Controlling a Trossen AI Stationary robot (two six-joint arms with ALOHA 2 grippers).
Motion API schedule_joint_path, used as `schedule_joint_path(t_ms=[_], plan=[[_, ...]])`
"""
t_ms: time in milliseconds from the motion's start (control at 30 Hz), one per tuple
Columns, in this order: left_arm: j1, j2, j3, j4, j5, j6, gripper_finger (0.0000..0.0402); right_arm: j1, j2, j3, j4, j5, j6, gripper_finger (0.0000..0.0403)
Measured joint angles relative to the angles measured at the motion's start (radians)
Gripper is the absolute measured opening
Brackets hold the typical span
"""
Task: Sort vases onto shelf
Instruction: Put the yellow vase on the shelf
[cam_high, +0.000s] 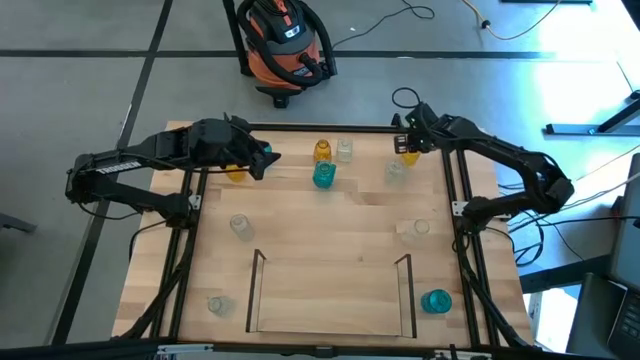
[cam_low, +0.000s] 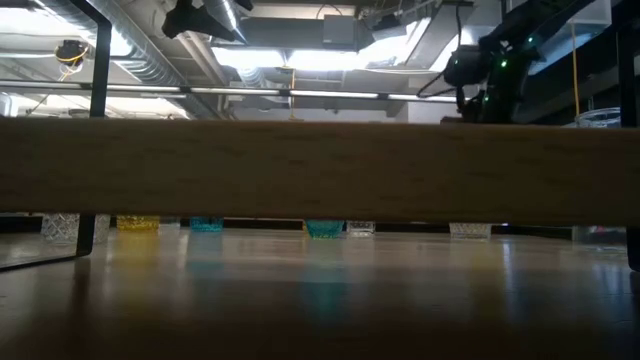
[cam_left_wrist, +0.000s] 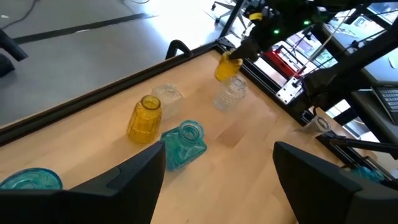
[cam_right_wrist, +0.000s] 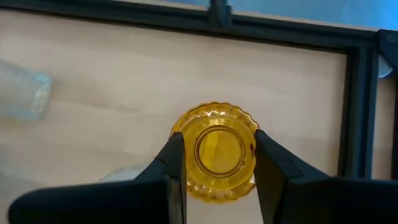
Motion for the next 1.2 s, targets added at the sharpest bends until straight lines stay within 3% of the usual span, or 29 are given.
schedule_joint_path(t_ms=[233,400,567,833,1200], plan=[[0.000,0.000,0.000,0.000,-0.008,0.000,0.0289,0.096,-0.088,0.000,-0.058,0.020,0.047,0.0094],[0.000,0.002,0.000,0.000,-0.022,0.001,0.0289,0.184,-0.169,0.004,-0.113,0.128,0.100,0.0094],[0.000,0.012,0.000,0.003,-0.035,0.001,0.0289,0.273,-0.217,0.086,-0.138,0.170,0.073,0.0093],[0.001,0.033,-0.001,0.005,-0.042,0.002,0.0289,0.528,-0.213,0.258,-0.072,0.060,-0.055,0.0093],[0.001,0.059,-0.001,0.002,-0.033,0.010,0.0289,0.937,-0.154,0.285,-0.040,0.008,-0.105,0.0093]])
